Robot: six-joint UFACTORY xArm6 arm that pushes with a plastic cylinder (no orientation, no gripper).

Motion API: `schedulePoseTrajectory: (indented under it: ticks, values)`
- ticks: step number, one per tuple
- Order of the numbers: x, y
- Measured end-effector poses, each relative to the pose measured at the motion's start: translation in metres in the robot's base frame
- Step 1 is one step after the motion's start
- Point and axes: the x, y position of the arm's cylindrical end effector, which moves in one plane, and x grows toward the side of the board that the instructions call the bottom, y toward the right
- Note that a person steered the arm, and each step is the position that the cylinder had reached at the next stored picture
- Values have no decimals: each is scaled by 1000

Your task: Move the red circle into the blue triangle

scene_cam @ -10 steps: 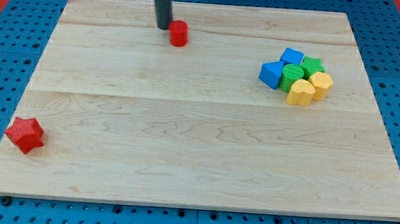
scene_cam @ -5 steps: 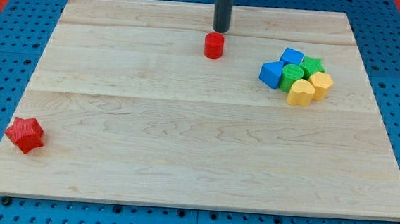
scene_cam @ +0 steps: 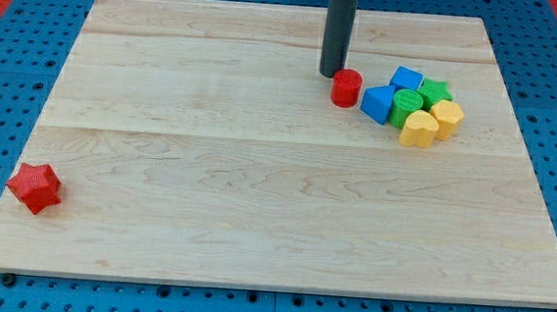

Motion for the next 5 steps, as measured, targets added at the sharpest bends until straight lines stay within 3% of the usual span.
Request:
schedulePoseTrajectory:
  ticks: [1,5]
  values:
    - [7,-16]
    - [19,23]
